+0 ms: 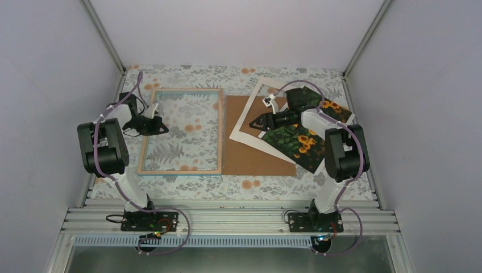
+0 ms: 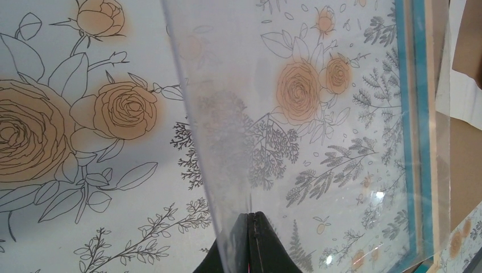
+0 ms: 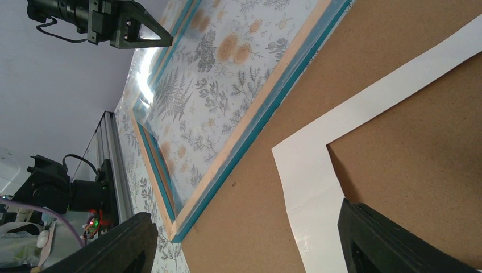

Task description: Put the photo into the frame

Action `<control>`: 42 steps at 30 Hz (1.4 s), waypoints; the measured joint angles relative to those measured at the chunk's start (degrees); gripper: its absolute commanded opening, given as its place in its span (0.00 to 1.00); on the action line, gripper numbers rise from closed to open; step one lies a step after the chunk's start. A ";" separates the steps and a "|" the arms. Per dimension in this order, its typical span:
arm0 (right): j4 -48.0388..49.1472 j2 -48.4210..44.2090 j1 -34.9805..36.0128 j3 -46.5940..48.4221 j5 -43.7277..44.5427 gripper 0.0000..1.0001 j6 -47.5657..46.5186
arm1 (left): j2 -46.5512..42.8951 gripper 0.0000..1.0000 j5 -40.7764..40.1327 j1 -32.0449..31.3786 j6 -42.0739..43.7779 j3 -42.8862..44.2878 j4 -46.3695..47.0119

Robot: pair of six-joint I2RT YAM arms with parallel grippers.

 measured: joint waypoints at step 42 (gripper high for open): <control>0.00 -0.07 0.00 -0.09 0.70 0.80 -0.04 | 1.60 0.02 -3.21 1.40 -0.20 1.05 -2.97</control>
